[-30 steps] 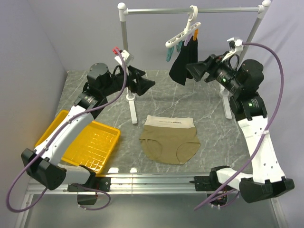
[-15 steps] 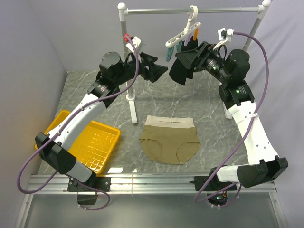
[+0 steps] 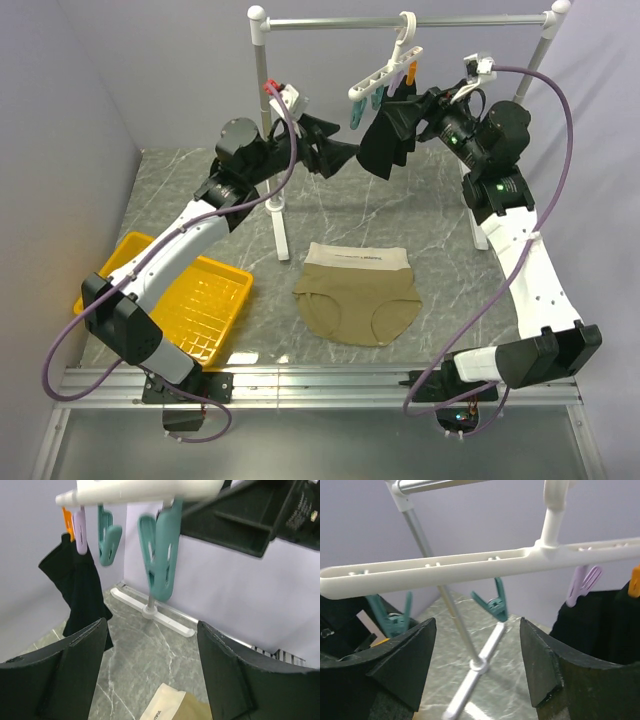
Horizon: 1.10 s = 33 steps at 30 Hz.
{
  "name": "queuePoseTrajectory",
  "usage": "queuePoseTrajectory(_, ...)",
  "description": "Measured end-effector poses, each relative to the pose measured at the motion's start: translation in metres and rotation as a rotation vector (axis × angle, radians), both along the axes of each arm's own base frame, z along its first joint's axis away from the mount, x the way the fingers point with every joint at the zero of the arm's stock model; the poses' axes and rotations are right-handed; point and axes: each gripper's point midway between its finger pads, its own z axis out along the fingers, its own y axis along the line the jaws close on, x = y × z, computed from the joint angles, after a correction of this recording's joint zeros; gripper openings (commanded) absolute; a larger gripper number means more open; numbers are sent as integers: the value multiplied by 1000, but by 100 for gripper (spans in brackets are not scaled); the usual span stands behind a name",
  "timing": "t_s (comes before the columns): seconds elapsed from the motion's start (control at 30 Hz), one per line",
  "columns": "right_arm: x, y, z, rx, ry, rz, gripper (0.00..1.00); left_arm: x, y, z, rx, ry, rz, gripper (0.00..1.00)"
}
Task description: Clip the underwear to the hanger
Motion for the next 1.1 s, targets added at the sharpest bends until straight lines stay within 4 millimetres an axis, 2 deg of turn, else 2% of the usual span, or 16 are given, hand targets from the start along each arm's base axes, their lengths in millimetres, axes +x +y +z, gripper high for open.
queuePoseTrajectory(0.2,16,2,-13,-96,-61,45,73,9,-1,-40,41,-13,14,80)
queuePoseTrajectory(0.3,21,7,-23,-138,-70,82,75,16,0,-51,62,-47,31,81)
queuePoseTrajectory(0.53,27,12,-24,-182,-137,111,77,35,-3,-53,57,-145,57,82)
queuePoseTrajectory(0.9,41,16,-19,-180,-210,117,76,60,-19,-61,20,-183,59,82)
queuePoseTrajectory(1.1,45,18,-19,-149,-225,121,74,63,-21,-51,-4,-206,59,83)
